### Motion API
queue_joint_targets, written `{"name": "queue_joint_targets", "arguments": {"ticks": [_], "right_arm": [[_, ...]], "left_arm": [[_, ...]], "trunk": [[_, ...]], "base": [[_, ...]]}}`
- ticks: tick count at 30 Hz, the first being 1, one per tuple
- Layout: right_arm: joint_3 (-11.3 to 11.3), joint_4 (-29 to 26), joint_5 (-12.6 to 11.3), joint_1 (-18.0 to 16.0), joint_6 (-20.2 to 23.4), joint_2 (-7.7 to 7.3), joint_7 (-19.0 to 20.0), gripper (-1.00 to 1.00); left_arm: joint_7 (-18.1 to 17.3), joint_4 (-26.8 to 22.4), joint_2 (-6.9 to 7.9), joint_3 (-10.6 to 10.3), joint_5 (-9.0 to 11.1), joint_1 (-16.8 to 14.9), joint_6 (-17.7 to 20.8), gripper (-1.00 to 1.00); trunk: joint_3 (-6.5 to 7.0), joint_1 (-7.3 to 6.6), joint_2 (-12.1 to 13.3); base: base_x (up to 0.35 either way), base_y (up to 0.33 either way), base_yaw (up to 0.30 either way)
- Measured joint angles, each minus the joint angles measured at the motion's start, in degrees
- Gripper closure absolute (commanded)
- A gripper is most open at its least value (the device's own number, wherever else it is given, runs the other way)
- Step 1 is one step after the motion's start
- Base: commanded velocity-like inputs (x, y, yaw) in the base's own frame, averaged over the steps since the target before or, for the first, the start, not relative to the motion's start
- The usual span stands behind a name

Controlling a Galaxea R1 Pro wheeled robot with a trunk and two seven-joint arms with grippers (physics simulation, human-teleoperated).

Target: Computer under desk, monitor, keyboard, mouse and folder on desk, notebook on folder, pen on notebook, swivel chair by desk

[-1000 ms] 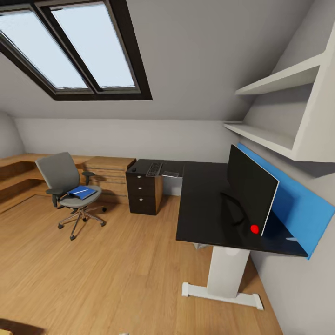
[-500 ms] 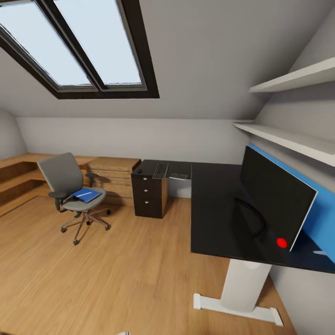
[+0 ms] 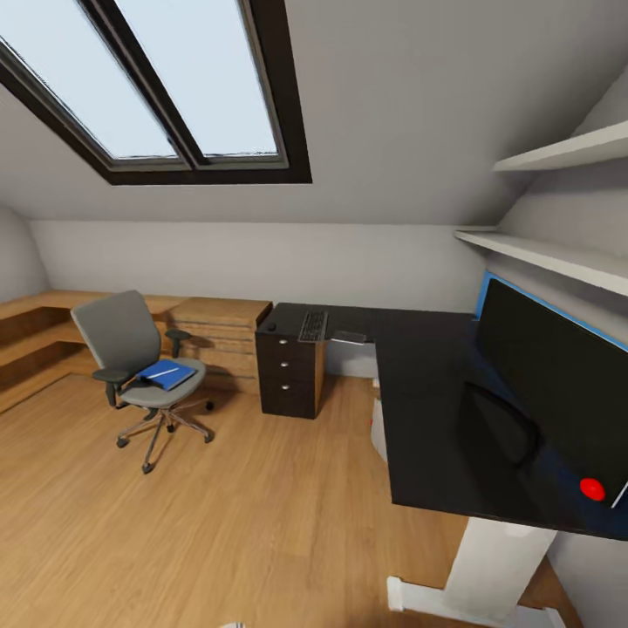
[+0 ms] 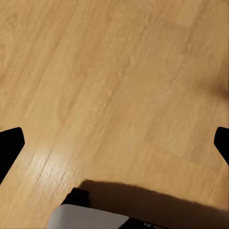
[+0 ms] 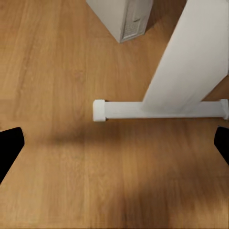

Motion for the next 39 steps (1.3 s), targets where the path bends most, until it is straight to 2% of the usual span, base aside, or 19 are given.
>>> {"name": "queue_joint_targets", "arguments": {"ticks": [3, 6, 11, 20, 39], "right_arm": [[0.0, 0.0, 0.0, 0.0, 0.0, 0.00, 0.0, -1.00], [2.6, 0.0, 0.0, 0.0, -0.1, 0.00, 0.2, -1.00], [4.1, 0.0, 0.0, 0.0, -0.1, 0.01, 0.3, -1.00], [4.5, 0.0, 0.0, 0.0, -0.1, 0.03, 0.3, -1.00], [4.3, 0.5, -0.1, 0.0, 0.0, -0.11, 0.2, -1.00]], "left_arm": [[0.0, 0.0, -0.16, 0.0, 0.0, 0.0, 0.0, -1.00], [0.0, 0.0, -0.32, 0.0, 0.1, 0.0, 0.0, -1.00], [0.0, 0.0, -0.35, 0.0, 0.1, 0.0, 0.0, -1.00], [0.0, 0.0, -0.36, 0.1, 0.1, 0.0, 0.0, -1.00], [0.0, 0.0, 0.06, 0.7, 0.4, 0.0, -0.1, -1.00]], "trunk": [[0.00, 0.00, 0.0], [0.00, 0.00, 0.0], [0.00, 0.00, 0.0], [0.00, 0.00, 0.0], [0.00, 0.00, 0.0]], "base": [[0.261, 0.246, -0.017], [0.261, 0.246, -0.157], [0.261, 0.246, -0.238], [0.261, 0.246, -0.201], [0.261, 0.246, -0.011]]}}
